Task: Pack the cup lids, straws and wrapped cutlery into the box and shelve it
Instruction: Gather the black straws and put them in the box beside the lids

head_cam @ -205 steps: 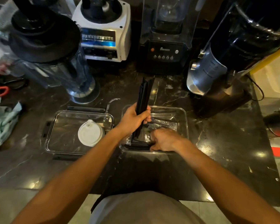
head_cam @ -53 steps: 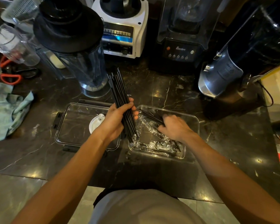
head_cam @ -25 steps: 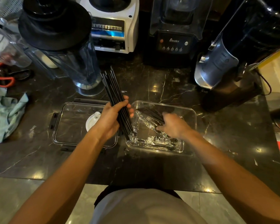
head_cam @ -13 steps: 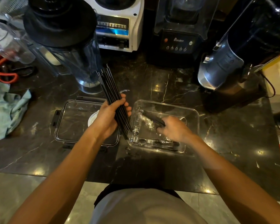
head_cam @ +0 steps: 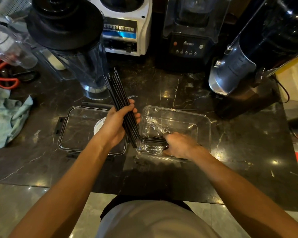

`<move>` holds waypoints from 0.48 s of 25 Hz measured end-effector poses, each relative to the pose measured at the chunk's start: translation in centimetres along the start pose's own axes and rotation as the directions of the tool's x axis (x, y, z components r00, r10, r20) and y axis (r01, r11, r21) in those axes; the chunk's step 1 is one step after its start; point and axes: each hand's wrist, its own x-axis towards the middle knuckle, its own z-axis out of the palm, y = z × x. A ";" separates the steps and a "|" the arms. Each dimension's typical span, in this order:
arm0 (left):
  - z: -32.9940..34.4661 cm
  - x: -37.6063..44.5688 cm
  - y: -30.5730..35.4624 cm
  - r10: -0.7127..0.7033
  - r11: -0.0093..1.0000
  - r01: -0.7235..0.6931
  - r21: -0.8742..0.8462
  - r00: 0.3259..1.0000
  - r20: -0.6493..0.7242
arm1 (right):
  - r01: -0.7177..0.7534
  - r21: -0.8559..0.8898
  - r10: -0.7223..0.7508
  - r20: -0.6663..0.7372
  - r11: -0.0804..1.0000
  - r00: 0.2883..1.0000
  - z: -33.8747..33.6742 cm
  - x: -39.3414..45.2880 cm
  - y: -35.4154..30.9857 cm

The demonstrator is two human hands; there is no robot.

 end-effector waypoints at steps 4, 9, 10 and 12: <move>-0.5 -0.4 0.1 0.009 1.000 -0.009 -0.001 1.000 -0.012 | -0.036 -0.037 0.032 -0.119 0.999 0.992 -0.1 0.3 0.4; -1.3 -0.9 0.5 0.018 0.999 -0.018 -0.038 1.000 -0.004 | -0.042 0.310 0.098 -0.167 0.950 0.981 -3.1 -0.5 1.1; -1.4 -1.0 0.6 0.021 0.999 -0.022 -0.042 1.000 -0.005 | -0.017 0.418 0.111 -0.201 0.908 0.973 -4.0 -1.0 1.2; -1.5 -0.9 0.9 0.035 0.998 -0.036 -0.044 0.999 -0.020 | 0.060 0.638 0.151 -0.271 0.768 0.950 -6.1 -2.2 1.1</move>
